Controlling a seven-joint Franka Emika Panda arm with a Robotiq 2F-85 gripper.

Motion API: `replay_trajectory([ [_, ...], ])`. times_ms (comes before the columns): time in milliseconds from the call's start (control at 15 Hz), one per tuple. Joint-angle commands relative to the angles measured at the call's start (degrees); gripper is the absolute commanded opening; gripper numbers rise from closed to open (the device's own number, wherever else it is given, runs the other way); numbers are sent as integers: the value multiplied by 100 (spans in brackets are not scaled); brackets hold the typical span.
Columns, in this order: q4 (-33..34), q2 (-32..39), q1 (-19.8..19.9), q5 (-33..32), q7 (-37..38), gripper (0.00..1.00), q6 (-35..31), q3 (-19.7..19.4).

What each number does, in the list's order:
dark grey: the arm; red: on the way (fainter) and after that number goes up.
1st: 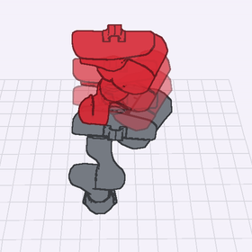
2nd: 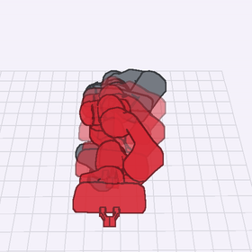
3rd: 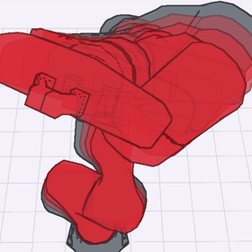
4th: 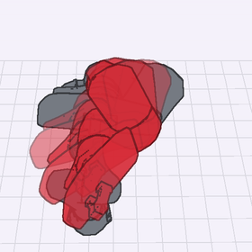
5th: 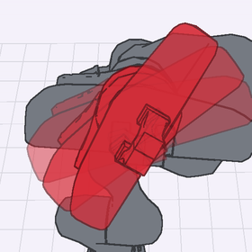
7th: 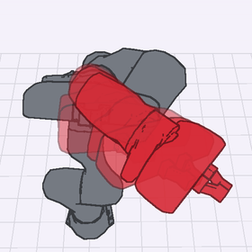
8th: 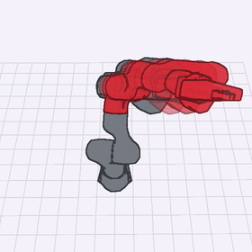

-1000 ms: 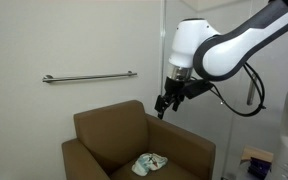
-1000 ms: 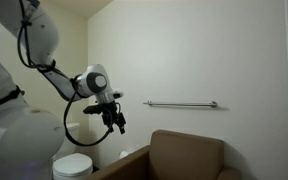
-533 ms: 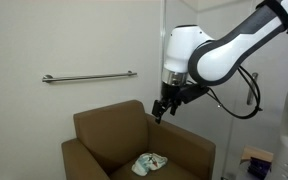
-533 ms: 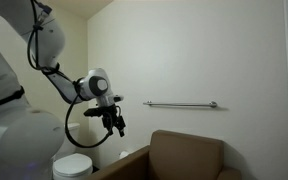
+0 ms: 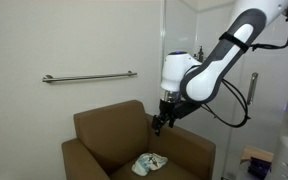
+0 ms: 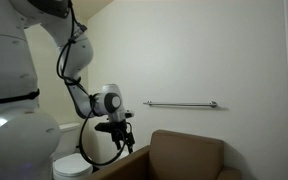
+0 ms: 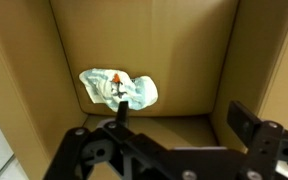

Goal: Use the towel to wipe the right armrest of the chair

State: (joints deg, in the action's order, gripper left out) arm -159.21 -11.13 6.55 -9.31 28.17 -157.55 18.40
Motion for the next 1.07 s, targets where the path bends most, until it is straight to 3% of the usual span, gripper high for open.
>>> replay_trajectory([
  [0, 549, 1493, 13, -209, -457, 100, -796, -684],
  [133, 881, 2235, -260, 724, -1466, 100, -1128, -1031],
  [267, 1350, 3007, 713, 1739, -2317, 100, -1083, 161],
  [333, 881, 2225, -208, 1362, -1842, 100, -957, -857],
  [467, 1266, 2827, 178, 1845, -2256, 100, -958, -309],
  [800, 1459, 3054, 278, 1886, -2274, 100, -958, -192],
  [933, 1664, 3461, -252, 1607, -1819, 100, -1068, -842],
  [1000, 1885, 3776, -650, 1372, -1519, 100, -1040, -1346],
])
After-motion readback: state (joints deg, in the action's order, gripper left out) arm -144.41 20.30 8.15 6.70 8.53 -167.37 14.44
